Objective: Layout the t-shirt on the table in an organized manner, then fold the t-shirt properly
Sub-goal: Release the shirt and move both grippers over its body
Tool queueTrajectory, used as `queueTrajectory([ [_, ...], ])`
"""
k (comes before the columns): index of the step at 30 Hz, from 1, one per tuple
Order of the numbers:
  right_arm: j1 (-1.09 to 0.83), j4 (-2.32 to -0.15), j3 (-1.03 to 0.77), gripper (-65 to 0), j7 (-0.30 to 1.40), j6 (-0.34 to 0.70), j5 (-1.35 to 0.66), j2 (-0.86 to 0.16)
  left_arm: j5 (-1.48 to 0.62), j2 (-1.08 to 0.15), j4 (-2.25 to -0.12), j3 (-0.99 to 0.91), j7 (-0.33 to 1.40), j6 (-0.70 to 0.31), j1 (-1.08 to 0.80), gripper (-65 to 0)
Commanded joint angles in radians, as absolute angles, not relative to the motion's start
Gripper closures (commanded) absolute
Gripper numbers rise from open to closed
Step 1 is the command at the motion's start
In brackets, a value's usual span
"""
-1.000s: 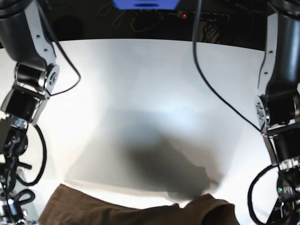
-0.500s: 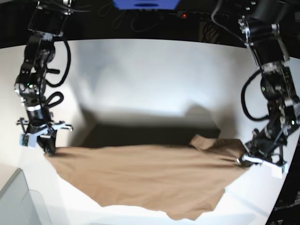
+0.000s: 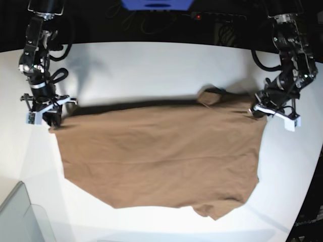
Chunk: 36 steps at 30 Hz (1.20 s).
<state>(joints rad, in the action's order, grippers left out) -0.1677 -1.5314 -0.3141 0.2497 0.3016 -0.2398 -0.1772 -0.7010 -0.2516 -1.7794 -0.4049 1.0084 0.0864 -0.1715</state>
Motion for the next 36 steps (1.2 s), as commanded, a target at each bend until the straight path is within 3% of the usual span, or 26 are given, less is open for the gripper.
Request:
queueTrajectory([
  [1,-0.173,-1.563,-0.315,-16.1,0.223,0.306,-0.248,-0.186,-0.713,-0.263,-1.824,-0.410,0.997,0.087,-0.174,-0.1],
  [4,-0.219,-1.613,-0.349,-27.3,0.222,0.306,-0.249,-0.200,-0.714,-0.263,-1.916,-0.412,0.997,0.087,-0.237,-2.0],
  [9,-0.240,-1.687,-0.503,-39.3,0.222,0.306,-0.249,-0.114,-0.792,-0.271,-1.977,-0.418,0.997,0.087,-0.317,-13.8],
  [15,-0.274,-1.784,-0.533,-40.8,0.223,0.306,-0.249,-0.031,-0.816,-0.303,-1.975,-0.421,0.997,0.087,-0.352,-15.1],
  [18,-0.312,-1.828,-0.435,-40.7,0.223,0.306,-0.246,-0.008,-0.812,-0.300,-1.974,-0.495,0.989,0.087,-0.337,-15.1],
  [24,-0.352,-1.842,-0.154,-40.3,0.223,0.306,-0.246,-0.007,-0.773,-0.302,-1.863,-0.530,0.997,0.087,-0.054,-15.1],
  [27,-0.367,-1.837,-0.035,-34.6,0.223,0.306,-0.245,-0.007,-0.707,-0.302,-1.725,-0.449,0.995,0.087,0.099,-15.0],
  [29,-0.364,-1.834,0.027,-27.4,0.223,0.306,-0.243,-0.007,-0.641,-0.300,-1.615,-0.361,0.983,0.087,0.200,-14.9],
  [34,-0.320,-1.811,0.159,-1.9,0.254,0.300,-0.243,-0.007,-0.472,-0.292,-1.337,-0.122,0.885,0.087,0.406,-14.8],
  [36,-0.266,-1.770,0.186,0.0,0.288,0.300,-0.243,0.002,-0.446,-0.291,-1.227,-0.041,0.820,0.087,0.467,-14.8],
])
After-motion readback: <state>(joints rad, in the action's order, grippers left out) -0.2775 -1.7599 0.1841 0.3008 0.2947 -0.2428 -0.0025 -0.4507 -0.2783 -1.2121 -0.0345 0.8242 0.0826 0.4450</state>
